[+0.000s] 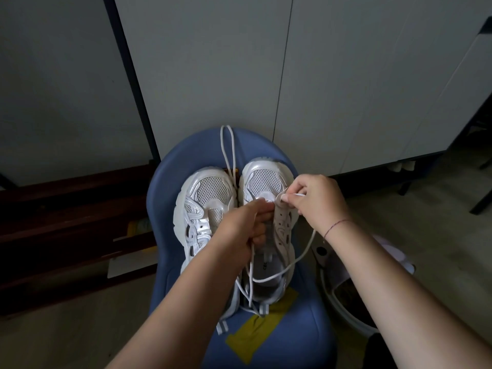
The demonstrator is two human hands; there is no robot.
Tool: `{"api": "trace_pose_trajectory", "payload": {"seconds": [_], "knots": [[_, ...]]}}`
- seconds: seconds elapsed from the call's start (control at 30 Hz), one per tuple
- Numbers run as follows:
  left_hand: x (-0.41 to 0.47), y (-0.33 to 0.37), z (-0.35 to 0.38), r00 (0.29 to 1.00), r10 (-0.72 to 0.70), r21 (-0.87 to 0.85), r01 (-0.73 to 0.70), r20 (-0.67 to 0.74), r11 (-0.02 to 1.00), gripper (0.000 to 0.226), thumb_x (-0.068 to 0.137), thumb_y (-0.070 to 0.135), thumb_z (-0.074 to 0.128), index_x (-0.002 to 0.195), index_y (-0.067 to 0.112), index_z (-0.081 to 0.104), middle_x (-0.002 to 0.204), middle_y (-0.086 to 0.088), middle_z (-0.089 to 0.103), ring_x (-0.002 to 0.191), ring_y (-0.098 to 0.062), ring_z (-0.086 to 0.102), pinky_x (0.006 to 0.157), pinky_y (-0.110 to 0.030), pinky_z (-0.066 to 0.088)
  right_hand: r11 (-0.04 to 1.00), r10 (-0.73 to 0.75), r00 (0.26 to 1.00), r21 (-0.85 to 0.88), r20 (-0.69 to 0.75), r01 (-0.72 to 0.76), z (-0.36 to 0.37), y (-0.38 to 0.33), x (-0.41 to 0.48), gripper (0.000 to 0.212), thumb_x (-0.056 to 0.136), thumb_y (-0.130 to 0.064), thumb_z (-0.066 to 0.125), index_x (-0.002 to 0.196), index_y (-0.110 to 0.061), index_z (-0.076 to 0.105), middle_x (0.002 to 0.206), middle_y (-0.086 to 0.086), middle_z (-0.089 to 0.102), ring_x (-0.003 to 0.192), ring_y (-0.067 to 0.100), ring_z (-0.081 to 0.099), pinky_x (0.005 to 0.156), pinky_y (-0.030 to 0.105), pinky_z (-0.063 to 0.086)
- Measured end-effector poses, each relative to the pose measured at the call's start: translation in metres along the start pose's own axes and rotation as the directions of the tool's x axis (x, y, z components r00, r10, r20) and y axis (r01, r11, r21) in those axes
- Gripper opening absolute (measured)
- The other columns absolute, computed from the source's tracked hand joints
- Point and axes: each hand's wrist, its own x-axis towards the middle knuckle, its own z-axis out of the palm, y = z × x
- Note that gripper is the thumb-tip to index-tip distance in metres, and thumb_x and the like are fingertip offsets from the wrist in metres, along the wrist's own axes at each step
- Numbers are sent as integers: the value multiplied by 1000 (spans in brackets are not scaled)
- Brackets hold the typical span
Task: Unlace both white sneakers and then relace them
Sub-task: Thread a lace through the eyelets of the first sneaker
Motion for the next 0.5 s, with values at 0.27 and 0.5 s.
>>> {"api": "trace_pose_trajectory", "payload": {"seconds": [0.27,0.5], "knots": [[-2,-1,-1,997,-38,-64,42,63,997,21,99,17,45,84,9,57,64,2,38,31,-3,23,33,-13,18,969,-136,989,-199,63,146,0,-13,-11,12,87,-22,63,77,-16,66,78,-1,64,74,18,57,62,24,44],[-1,0,-3,991,-88,-101,98,100,990,16,96,15,46,82,13,53,66,3,33,30,-3,23,34,-13,17,971,36,992,229,119,-62,6,0,-10,22,83,-9,67,66,-19,57,58,-1,61,53,10,57,58,24,45]]}}
